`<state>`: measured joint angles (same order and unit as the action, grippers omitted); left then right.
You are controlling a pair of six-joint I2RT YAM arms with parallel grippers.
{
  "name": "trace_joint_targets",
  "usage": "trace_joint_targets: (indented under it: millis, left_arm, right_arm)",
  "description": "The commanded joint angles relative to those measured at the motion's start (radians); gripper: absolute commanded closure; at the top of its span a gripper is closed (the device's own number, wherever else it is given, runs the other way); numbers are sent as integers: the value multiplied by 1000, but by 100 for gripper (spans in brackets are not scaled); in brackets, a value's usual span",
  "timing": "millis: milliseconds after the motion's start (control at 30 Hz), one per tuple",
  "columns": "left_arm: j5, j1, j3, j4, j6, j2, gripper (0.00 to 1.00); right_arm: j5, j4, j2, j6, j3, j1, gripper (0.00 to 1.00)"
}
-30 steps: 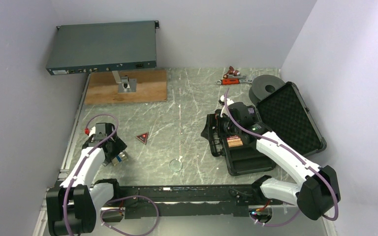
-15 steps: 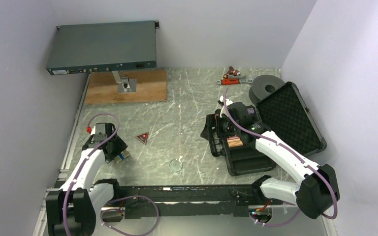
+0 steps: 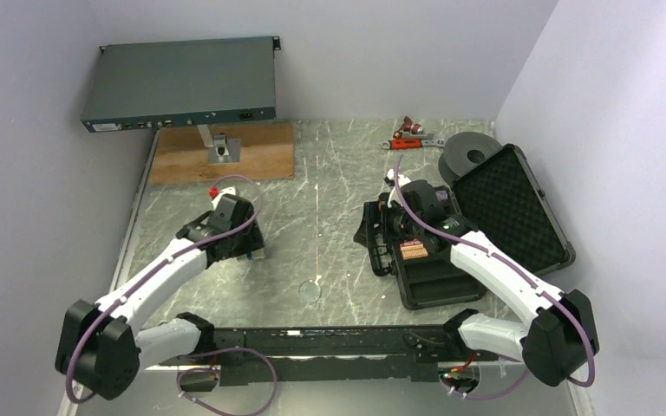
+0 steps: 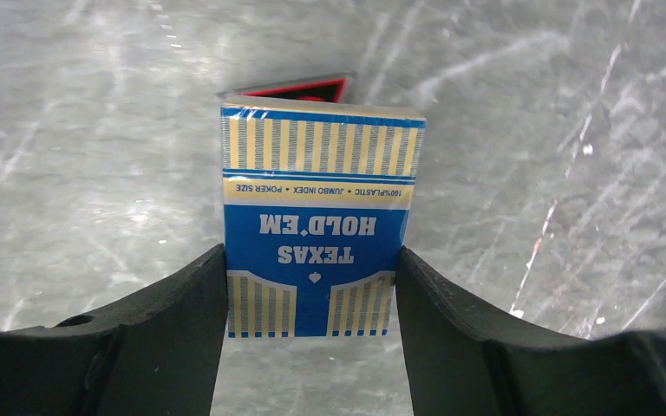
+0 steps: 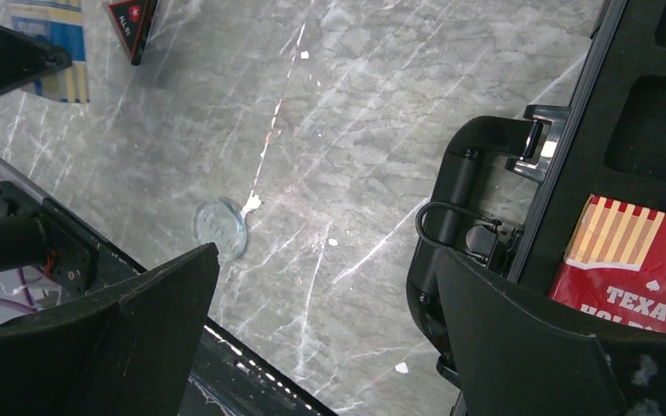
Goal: Pack up texas hold em set
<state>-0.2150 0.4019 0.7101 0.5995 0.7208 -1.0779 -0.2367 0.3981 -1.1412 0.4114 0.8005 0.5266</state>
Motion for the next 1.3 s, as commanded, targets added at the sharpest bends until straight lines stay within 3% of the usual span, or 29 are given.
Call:
trace_joint_targets:
  millis: [0,167,267,500,633,800,933,1100,1267]
  left_arm:
    - [-15,109,80,-60,13,-97,77]
    - [-28,232,144,-81,46,-251,78]
    - [-16,295,165,-123,62,-321,73]
    - [-11,374,232,-147,72,-449,68]
    - [-42,403,255,-134,75,-480,57]
    - [-67,417,232,-161,71,-448,23]
    - [-101,417,229,-147,68,-405,4]
    - [-120,417,245,-120,33,-338,0]
    - [-164,406,358,11,-47,-268,0]
  right_arm:
    - [22,2,42,7,24,2,1]
    - [39,11,53,14,19,3,1]
    - [40,13,53,19,17,3,1]
    - [45,18,42,20,23,3,1]
    - [46,16,35,21,22,3,1]
    - [45,15,21,26,26,3,1]
    - [46,15,7,31,33,3,2]
    - [49,23,-15,49,49,3,2]
    - [41,24,-42,69,62,3,2]
